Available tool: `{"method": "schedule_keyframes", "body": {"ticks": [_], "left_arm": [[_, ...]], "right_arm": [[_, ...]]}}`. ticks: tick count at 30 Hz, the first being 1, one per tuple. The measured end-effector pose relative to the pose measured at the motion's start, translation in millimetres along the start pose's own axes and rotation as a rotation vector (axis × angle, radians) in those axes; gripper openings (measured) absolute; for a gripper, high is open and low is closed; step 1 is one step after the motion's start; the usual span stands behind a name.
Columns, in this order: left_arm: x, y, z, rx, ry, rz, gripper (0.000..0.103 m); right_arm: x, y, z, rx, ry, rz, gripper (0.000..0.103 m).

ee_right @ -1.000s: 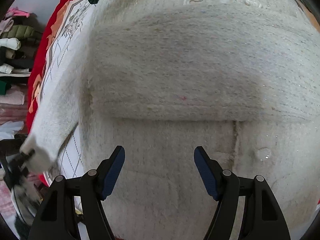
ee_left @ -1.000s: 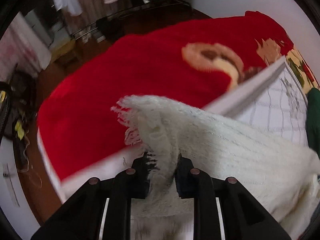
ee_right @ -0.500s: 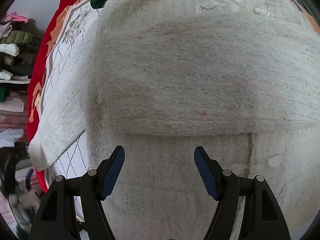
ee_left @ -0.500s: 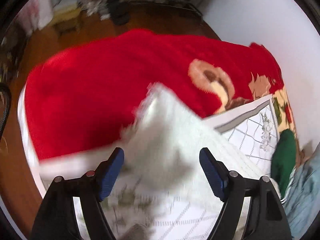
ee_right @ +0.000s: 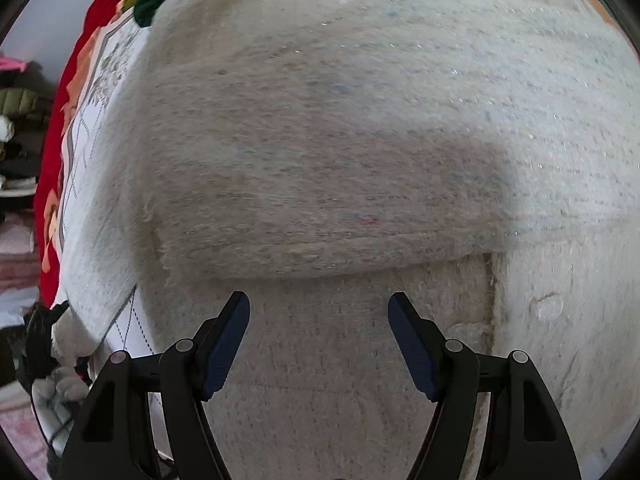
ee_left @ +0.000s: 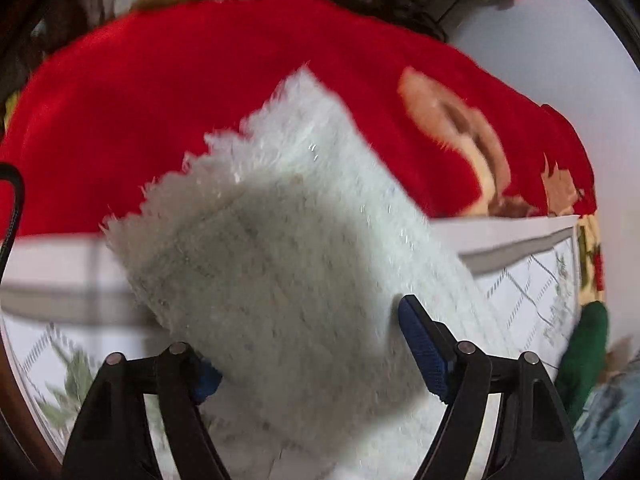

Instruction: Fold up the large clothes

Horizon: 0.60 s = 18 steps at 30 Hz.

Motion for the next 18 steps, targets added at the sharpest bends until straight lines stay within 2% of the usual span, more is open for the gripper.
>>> {"method": "schedule_keyframes", "body": {"ticks": [1, 2, 3, 4, 6, 8, 10, 12, 15, 18], "left_arm": [[-2.4, 3.4, 3.9, 0.038, 0.019, 0.022, 0.02], [-4.0, 7.0, 11.2, 0.096, 0.046, 0.029, 0.011], [-6.7, 8.6, 21.3, 0.163, 0.097, 0.032, 0.011], [-12.9, 8.2, 30.5, 0.205, 0.117, 0.053, 0.01], [-37.9, 3.9, 53.1, 0.342, 0.146, 0.134, 0.009], [-64.5, -4.8, 77.9, 0.463, 0.147, 0.213, 0.009], [-95.7, -17.5, 100.7, 0.563, 0.137, 0.282, 0.009], [-125.7, -36.3, 129.5, 0.653, 0.103, 0.332, 0.009], [-164.6, -73.9, 168.2, 0.787, 0.061, 0.381, 0.008], [-185.8, -125.7, 222.2, 0.911, -0.005, 0.381, 0.008]], "right_arm": [[-1.2, 0.7, 0.5, 0.006, -0.006, 0.004, 0.073], [-3.6, 1.7, 1.6, 0.011, -0.02, 0.011, 0.073], [-8.7, 4.1, 3.5, 0.016, -0.057, 0.025, 0.073], [-12.5, 5.8, 5.4, 0.015, -0.089, 0.037, 0.073], [-25.5, 15.2, 12.6, 0.008, -0.208, 0.077, 0.073], [-35.0, 25.9, 18.9, -0.001, -0.276, 0.125, 0.073], [-33.2, 35.0, 22.0, -0.032, -0.326, 0.134, 0.073], [-21.4, 43.8, 26.8, -0.046, -0.315, 0.112, 0.073], [-5.8, 55.9, 38.9, -0.036, -0.236, 0.075, 0.073], [-21.7, 66.5, 59.6, -0.007, -0.128, 0.089, 0.073]]}}
Point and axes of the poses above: each gripper's, at about its wrist camera, not at the fingertips, and x roughly the way its jaws point, z to its right, y to its top, the point moved 4 cm from there along x, roughly the way its jaws point, and after that the axes turned 3 degrees about -y, right-handed, at the moved point
